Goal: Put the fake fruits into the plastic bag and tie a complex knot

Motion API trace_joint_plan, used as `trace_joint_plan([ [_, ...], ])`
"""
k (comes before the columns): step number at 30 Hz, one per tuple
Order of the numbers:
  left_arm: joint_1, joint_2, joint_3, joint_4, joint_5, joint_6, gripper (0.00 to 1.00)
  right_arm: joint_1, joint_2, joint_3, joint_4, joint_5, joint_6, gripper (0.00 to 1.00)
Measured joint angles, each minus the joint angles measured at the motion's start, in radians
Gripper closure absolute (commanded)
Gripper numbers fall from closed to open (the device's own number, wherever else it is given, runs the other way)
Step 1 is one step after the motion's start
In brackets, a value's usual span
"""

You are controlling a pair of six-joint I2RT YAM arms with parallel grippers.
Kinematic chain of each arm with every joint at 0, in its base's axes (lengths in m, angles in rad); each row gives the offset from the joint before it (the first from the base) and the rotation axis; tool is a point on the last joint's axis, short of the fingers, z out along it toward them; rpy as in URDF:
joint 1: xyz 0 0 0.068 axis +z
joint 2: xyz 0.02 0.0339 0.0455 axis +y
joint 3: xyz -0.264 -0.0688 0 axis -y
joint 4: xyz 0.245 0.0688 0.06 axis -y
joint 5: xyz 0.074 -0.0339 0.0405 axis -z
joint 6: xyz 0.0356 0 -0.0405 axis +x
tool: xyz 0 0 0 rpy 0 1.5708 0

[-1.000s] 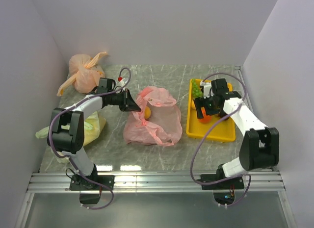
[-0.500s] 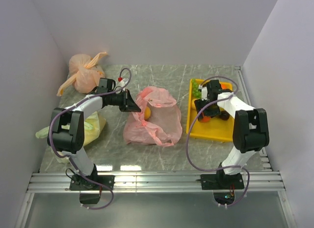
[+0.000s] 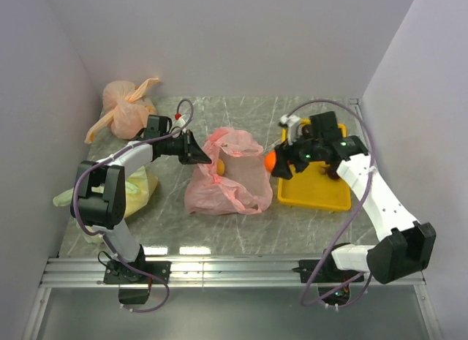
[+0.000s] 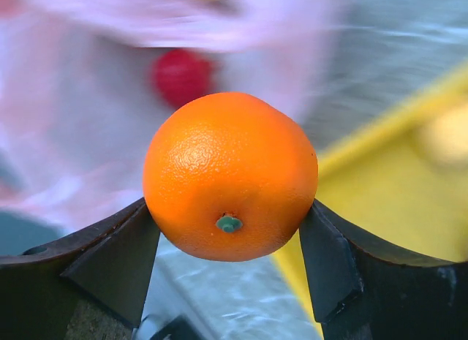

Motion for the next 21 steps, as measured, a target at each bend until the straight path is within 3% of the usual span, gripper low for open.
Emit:
trace_joint_plan([
  [10,0.0,0.0,0.0,0.011,0.021,-0.016,0.99,0.202,0.269,0.128,-0.018,-0.072,0.051,0.55],
  [13,0.0,0.0,-0.002,0.019,0.025,-0.016,0.98,0.226,0.387,0.249,0.042,-0.03,0.106,0.22],
  [14,0.0,0.0,-0.003,0.02,0.026,-0.016,0.94,0.236,0.415,0.281,0.058,-0.007,0.122,0.05],
  [17,0.0,0.0,-0.003,0.023,0.026,-0.018,0.8,0.264,0.466,0.34,0.076,0.038,0.131,0.01],
  [21,0.003,0.0,-0.004,0.04,0.028,-0.032,0.73,0.305,0.457,0.319,0.069,0.043,0.112,0.01],
])
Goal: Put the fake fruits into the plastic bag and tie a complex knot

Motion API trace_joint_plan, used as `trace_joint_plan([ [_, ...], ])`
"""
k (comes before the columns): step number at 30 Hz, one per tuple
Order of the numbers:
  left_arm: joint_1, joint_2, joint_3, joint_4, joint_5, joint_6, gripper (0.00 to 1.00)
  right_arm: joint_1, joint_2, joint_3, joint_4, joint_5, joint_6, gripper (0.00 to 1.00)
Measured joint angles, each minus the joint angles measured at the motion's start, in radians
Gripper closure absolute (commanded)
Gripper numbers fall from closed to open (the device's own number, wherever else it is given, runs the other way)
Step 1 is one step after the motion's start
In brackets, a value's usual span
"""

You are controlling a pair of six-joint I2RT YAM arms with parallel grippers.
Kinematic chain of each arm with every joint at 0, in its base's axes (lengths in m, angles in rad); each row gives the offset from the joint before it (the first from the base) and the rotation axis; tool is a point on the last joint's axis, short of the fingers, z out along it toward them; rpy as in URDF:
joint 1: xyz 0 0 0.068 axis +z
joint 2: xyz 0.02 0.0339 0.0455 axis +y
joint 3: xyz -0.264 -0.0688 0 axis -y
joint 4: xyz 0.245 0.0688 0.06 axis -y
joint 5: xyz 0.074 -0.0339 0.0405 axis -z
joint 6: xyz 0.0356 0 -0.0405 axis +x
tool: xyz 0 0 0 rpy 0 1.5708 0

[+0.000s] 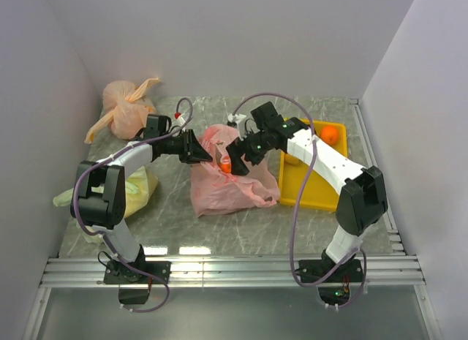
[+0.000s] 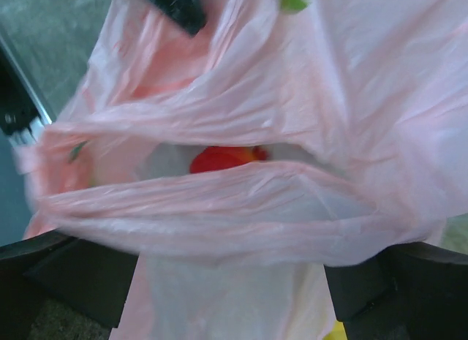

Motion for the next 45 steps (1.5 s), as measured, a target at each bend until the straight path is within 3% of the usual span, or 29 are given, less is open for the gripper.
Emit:
trace_joint_plan([
  [7,0.008,0.0,-0.001,0.027,0.011,-0.019,0.83,-0.031,-0.163,-0.167,-0.057,-0.037,-0.087,0.04],
  [12,0.011,0.005,0.004,0.008,0.012,-0.001,0.9,-0.241,-0.335,-0.199,-0.089,-0.113,-0.123,0.11],
  [16,0.013,0.021,0.019,-0.024,0.013,0.027,0.91,-0.372,-0.371,-0.199,-0.053,-0.07,-0.129,0.2],
  [19,0.014,0.037,0.04,-0.049,0.015,0.05,0.91,-0.392,-0.303,-0.185,0.009,0.026,-0.116,0.24],
  [24,0.015,0.063,0.079,-0.085,0.016,0.075,0.91,-0.409,-0.037,-0.067,0.111,0.227,-0.108,0.29],
  [26,0.015,0.07,0.089,-0.091,0.016,0.08,0.91,-0.422,0.056,-0.013,0.132,0.282,-0.105,0.35],
  [30,0.015,0.076,0.091,-0.092,0.016,0.079,0.91,-0.459,0.204,0.1,0.143,0.358,-0.1,0.37],
  [38,0.015,0.076,0.093,-0.109,0.015,0.097,0.89,-0.484,0.376,0.286,0.154,0.37,-0.124,0.41],
  [45,0.018,0.087,0.105,-0.134,0.015,0.116,0.89,-0.481,0.449,0.325,0.154,0.315,-0.147,0.43],
])
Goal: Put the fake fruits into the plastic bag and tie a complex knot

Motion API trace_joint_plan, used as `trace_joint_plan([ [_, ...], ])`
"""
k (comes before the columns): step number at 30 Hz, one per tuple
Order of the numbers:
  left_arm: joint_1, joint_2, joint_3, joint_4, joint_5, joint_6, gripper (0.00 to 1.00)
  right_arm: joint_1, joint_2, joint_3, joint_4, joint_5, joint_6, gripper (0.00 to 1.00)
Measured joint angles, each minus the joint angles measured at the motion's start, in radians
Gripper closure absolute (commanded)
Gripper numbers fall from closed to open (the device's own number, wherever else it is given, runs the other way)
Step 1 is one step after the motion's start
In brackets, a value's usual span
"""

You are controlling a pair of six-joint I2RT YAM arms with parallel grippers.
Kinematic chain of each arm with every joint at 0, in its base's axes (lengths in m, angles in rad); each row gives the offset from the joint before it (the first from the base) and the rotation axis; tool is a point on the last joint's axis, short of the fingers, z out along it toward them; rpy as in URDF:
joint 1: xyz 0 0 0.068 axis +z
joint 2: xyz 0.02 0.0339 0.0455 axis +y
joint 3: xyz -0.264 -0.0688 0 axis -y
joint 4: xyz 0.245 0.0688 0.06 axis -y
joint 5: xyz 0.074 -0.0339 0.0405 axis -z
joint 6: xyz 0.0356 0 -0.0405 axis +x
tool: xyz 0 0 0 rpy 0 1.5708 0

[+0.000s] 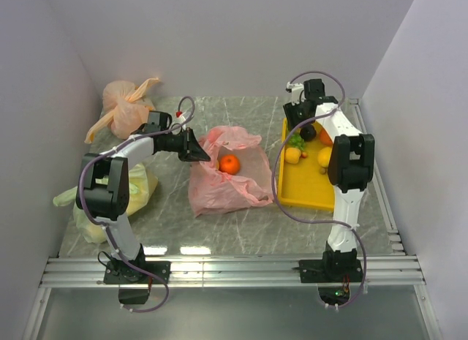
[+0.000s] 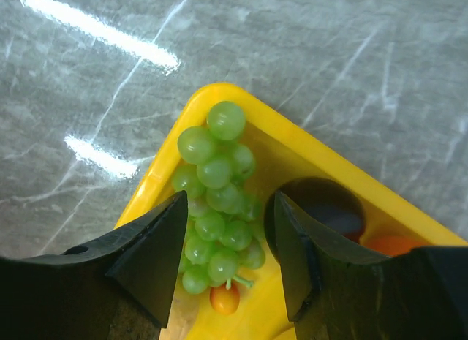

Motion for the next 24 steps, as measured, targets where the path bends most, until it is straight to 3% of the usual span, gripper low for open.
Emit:
trace_joint_plan([
  [10,0.01,0.024,0.019,-0.015,-0.001,0.008,0.88,0.002,0.089,0.013,-0.023,-0.006,0.0,0.45],
  [12,0.011,0.035,0.031,-0.024,-0.001,0.009,0.89,0.002,0.1,0.013,-0.025,-0.002,0.003,0.51],
  [15,0.012,0.046,0.044,-0.033,0.0,0.016,0.89,0.002,0.1,0.013,-0.03,-0.002,0.009,0.69],
  [16,0.012,0.047,0.047,-0.034,0.0,0.018,0.89,0.002,0.095,0.012,-0.03,-0.003,0.01,0.83],
  [18,0.013,0.049,0.049,-0.036,0.001,0.025,0.89,0.001,0.08,0.003,-0.033,-0.013,0.012,1.0],
  [24,0.014,0.049,0.049,-0.044,0.011,0.021,0.89,-0.004,-0.097,-0.146,-0.097,-0.086,0.025,1.0],
])
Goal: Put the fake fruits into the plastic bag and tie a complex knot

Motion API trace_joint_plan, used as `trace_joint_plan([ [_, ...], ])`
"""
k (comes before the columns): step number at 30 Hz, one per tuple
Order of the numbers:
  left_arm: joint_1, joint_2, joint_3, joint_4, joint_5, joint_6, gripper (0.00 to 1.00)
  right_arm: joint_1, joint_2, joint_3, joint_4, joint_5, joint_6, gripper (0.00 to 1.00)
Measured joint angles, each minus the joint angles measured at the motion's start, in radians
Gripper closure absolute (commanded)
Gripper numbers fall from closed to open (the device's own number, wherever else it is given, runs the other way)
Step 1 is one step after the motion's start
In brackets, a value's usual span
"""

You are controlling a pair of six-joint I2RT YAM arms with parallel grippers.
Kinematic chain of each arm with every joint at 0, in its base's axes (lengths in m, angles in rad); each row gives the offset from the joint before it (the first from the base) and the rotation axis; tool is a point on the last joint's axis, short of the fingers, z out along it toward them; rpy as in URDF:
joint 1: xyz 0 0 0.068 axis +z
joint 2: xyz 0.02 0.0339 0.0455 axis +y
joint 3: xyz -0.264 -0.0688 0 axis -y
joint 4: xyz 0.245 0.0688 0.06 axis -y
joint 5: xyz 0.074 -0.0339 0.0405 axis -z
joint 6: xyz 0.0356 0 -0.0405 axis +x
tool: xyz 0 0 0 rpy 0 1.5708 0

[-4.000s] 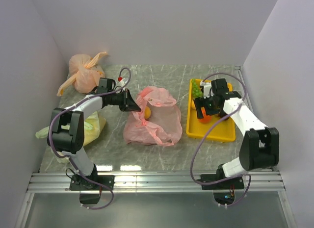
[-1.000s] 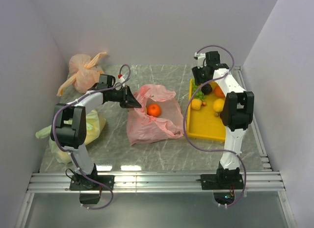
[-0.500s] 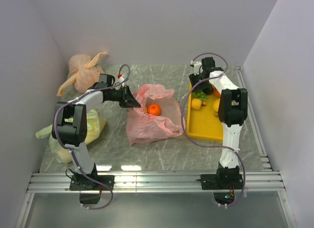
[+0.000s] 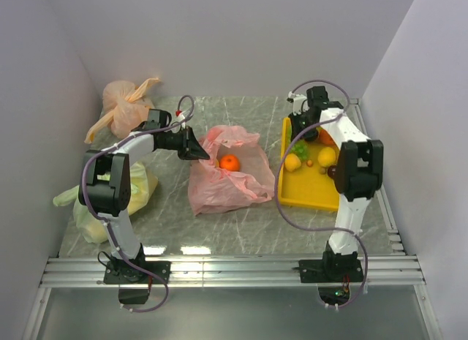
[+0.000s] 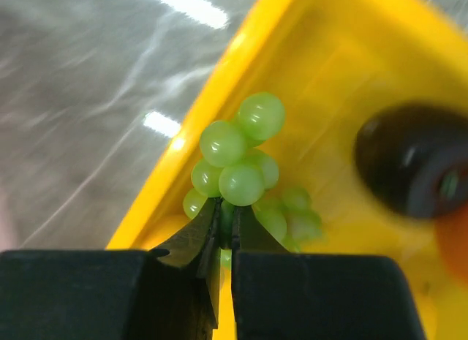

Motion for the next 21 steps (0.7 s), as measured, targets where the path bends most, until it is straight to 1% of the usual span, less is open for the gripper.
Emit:
trace_joint_plan([
  [3,0.0,0.0,0.0,0.004,0.014,-0.019,0.89,-0.002,-0.156,-0.089,-0.033,-0.066,-0.006,1.0],
  [8,0.001,0.0,-0.001,0.026,0.024,-0.043,0.89,-0.001,-0.394,-0.17,-0.075,-0.18,-0.038,1.0],
  [13,0.001,-0.006,-0.017,0.044,0.03,-0.056,0.89,0.04,-0.543,-0.225,-0.132,-0.27,-0.111,1.0],
  [17,0.001,-0.016,-0.027,0.05,0.037,-0.067,0.88,0.182,-0.632,-0.314,-0.152,-0.301,-0.173,1.0],
  [21,0.001,-0.029,-0.029,0.05,0.039,-0.067,0.88,0.334,-0.68,-0.388,-0.156,-0.299,-0.218,1.0],
])
